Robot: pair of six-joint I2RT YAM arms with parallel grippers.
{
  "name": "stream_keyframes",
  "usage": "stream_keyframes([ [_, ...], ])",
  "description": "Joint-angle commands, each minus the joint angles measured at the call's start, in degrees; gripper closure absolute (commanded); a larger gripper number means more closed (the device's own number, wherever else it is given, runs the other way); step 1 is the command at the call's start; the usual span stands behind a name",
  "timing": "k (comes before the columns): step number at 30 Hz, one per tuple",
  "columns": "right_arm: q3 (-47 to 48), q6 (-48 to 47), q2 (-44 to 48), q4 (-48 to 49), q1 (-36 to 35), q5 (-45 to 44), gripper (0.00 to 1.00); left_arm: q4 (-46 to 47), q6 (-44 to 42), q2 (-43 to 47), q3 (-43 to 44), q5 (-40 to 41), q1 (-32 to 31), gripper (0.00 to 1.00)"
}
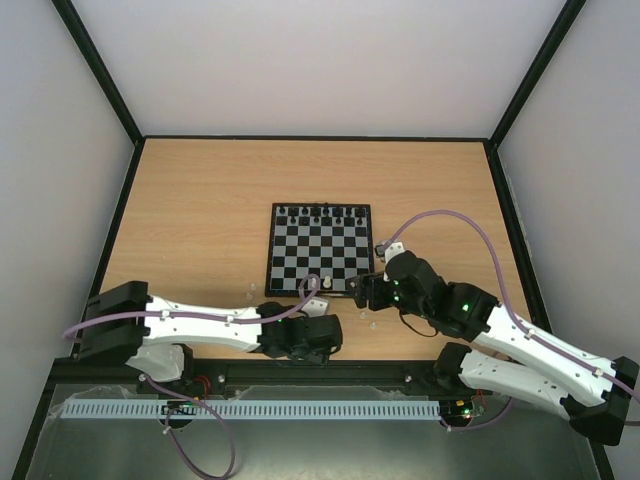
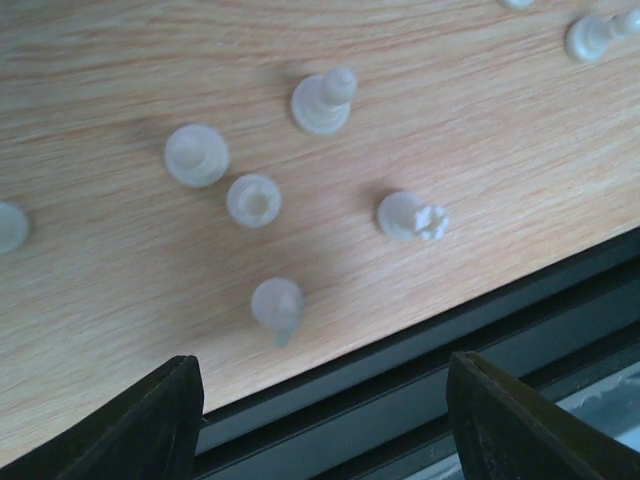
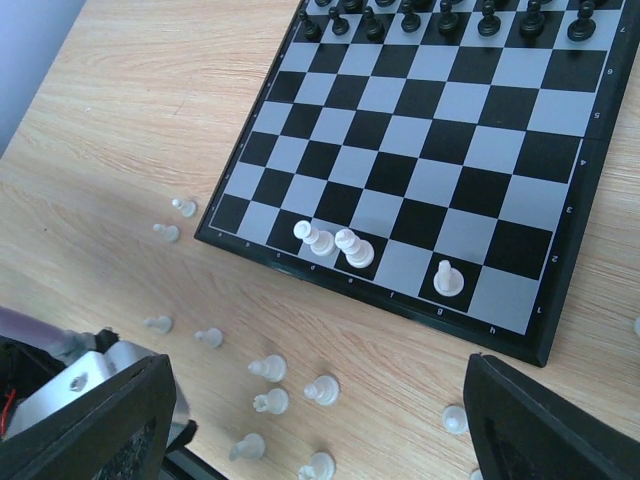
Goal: Set up the chess pieces on the board
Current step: Pick up the chess piece at the center of the board.
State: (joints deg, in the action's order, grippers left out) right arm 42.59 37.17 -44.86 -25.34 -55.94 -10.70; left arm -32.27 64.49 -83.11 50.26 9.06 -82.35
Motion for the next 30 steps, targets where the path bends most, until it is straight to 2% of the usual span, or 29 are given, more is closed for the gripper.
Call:
stream_keyframes([
  [1, 1.1, -0.6, 1.2, -2.8, 0.2, 1.3, 0.21, 1.9, -1.2, -3.7, 3.0, 2.6, 0.1, 0.32],
  [6, 0.9, -0.6, 1.3, -2.7, 0.2, 1.5, 0.21, 2.7, -2.3, -6.1, 3.5, 1.5, 1.3, 0.44],
  [15, 0.6, -2.3, 0.3, -1.8, 0.1, 1.3, 0.21, 1.8, -2.6, -6.6, 2.2, 0.9, 2.2, 0.52],
  [18, 0.6, -2.4, -0.2, -1.7, 0.2, 1.0, 0.21, 1.6, -2.9, -7.1, 1.9, 0.9, 2.5, 0.58],
  [30, 0.3, -2.3, -0.8, -1.5, 0.2, 0.5, 0.21, -0.4, -3.4, -9.5, 2.0, 1.6, 2.6, 0.61],
])
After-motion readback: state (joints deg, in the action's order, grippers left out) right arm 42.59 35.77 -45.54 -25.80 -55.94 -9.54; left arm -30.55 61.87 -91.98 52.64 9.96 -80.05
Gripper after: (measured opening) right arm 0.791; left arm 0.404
